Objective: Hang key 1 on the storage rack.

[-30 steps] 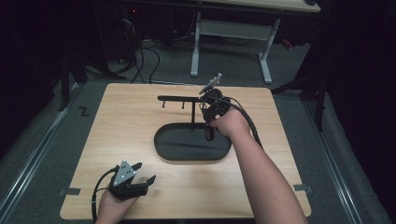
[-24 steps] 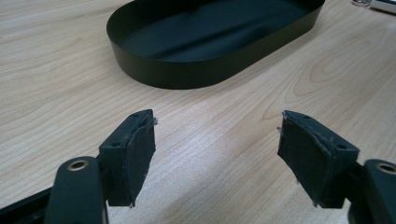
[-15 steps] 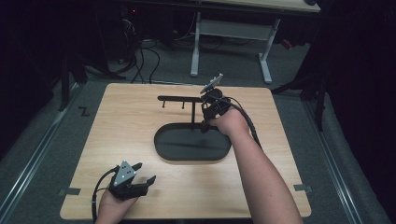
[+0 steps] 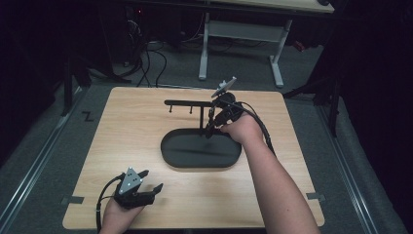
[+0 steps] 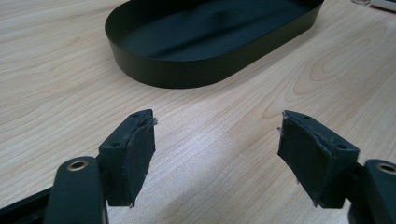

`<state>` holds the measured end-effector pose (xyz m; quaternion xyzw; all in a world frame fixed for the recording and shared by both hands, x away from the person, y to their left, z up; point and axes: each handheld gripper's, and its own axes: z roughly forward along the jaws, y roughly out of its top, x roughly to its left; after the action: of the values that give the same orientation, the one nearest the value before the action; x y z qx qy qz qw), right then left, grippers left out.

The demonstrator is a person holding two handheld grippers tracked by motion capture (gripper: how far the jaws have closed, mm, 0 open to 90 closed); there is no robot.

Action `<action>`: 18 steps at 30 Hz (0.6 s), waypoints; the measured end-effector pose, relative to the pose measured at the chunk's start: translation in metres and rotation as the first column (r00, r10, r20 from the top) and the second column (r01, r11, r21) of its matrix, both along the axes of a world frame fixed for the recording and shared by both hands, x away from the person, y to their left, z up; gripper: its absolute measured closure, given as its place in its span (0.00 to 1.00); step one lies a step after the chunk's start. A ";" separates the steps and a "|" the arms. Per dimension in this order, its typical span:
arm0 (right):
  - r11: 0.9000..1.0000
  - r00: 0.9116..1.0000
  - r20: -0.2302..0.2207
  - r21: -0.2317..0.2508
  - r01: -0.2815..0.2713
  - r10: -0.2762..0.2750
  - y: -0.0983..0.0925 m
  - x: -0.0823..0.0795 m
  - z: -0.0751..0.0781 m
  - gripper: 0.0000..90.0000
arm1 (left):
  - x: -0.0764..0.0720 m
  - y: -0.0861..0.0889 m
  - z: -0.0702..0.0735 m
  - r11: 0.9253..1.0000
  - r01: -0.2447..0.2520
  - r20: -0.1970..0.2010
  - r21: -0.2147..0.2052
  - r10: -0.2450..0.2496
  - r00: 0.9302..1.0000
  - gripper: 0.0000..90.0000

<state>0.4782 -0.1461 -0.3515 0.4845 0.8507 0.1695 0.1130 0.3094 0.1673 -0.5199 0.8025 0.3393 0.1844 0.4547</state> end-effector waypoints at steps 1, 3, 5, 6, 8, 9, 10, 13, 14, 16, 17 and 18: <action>1.000 1.000 -0.003 -0.003 0.001 -0.001 -0.001 -0.002 0.001 0.83 | 0.000 0.000 0.000 1.000 -0.001 0.002 -0.001 0.001 1.000 0.31; 1.000 1.000 0.002 -0.001 -0.003 0.003 -0.003 -0.005 0.002 0.83 | 0.000 -0.001 0.000 1.000 0.000 0.002 -0.001 0.000 1.000 0.31; 1.000 1.000 -0.002 0.001 0.001 -0.001 -0.005 -0.010 0.003 0.83 | 0.000 -0.001 0.000 1.000 0.002 0.003 0.001 -0.002 1.000 0.31; 1.000 1.000 -0.001 0.001 -0.003 0.003 -0.006 -0.012 0.003 0.82 | 0.000 -0.001 0.000 1.000 0.004 0.000 0.003 -0.004 1.000 0.31; 1.000 1.000 -0.003 0.000 -0.004 0.004 -0.007 -0.015 0.002 0.82 | -0.001 -0.002 0.000 1.000 0.000 0.003 -0.002 0.000 1.000 0.31; 1.000 1.000 -0.004 0.001 -0.003 0.003 -0.007 -0.018 0.002 0.82 | -0.001 -0.002 0.000 1.000 0.002 0.001 0.000 -0.002 1.000 0.31; 1.000 1.000 -0.001 0.003 -0.010 0.010 -0.008 -0.019 0.002 0.82 | -0.001 -0.002 0.000 1.000 0.002 0.001 0.001 -0.002 1.000 0.31; 1.000 1.000 -0.002 0.005 -0.010 0.010 -0.011 -0.026 0.001 0.81 | -0.001 -0.003 0.000 1.000 0.004 0.003 0.003 -0.004 1.000 0.31; 1.000 1.000 -0.001 0.007 -0.011 0.011 -0.013 -0.027 0.001 0.80 | -0.001 -0.003 0.000 1.000 0.006 0.003 0.007 -0.006 1.000 0.31; 1.000 1.000 -0.004 0.006 -0.006 0.006 -0.015 -0.032 -0.001 0.80 | -0.001 -0.004 -0.001 1.000 0.008 0.002 0.007 -0.008 1.000 0.31; 1.000 1.000 -0.003 0.006 -0.005 0.005 -0.017 -0.033 -0.001 0.80 | -0.001 -0.004 -0.001 1.000 0.009 0.000 0.007 -0.009 1.000 0.31; 1.000 1.000 -0.003 0.011 -0.006 0.006 -0.019 -0.035 -0.003 0.79 | -0.001 -0.004 0.000 1.000 0.012 -0.005 0.010 -0.012 1.000 0.31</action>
<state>0.4431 -0.1653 -0.3541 0.4827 0.8515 0.1736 0.1086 0.3086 0.1629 -0.5204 0.8074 0.3345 0.1813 0.4509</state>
